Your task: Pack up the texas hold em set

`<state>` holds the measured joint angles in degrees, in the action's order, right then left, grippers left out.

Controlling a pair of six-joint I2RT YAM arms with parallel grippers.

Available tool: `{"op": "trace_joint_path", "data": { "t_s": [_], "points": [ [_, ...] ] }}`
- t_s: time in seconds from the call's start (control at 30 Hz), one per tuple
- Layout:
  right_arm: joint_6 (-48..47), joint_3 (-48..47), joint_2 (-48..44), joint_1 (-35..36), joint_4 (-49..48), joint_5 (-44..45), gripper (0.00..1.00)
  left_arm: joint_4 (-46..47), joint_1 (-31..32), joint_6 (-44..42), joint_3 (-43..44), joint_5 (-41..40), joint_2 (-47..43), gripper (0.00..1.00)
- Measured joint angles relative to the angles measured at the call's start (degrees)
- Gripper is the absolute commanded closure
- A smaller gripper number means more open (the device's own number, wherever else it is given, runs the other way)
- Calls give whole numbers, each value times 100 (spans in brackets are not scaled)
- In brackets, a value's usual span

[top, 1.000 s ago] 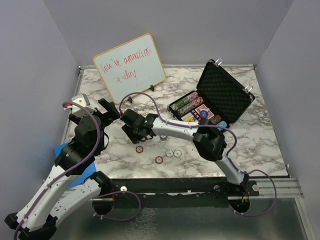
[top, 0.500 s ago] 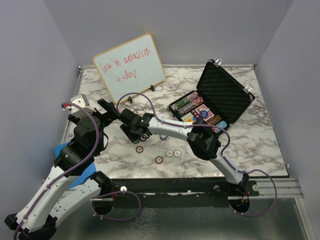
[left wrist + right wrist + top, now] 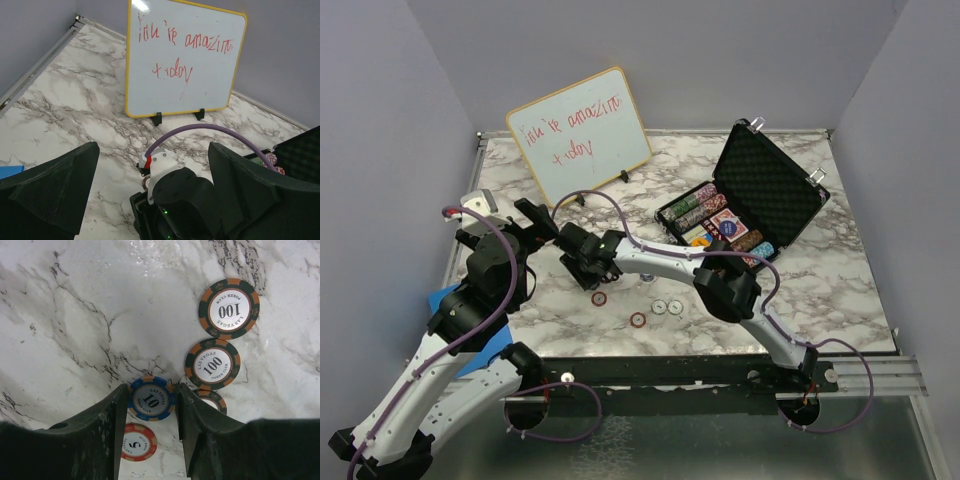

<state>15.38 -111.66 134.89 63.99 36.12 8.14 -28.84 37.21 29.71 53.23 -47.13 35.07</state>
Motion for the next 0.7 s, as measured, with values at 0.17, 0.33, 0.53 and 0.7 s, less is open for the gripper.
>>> {"op": "trace_joint_path", "data": {
  "t_s": [0.17,0.33,0.53,0.7],
  "points": [
    [-4,-4,0,85,57,-2,47,-2,0,0,-7,0,-4,1],
    [-57,-7,0,90,103,-24,42,-4,-2,0,-7,-2,-31,1],
    [-225,-11,0,92,122,-140,41,-7,0,2,-17,-2,-42,1],
    [-385,-15,0,111,157,-269,42,-9,0,2,-22,-2,-42,1]
  ]
}}
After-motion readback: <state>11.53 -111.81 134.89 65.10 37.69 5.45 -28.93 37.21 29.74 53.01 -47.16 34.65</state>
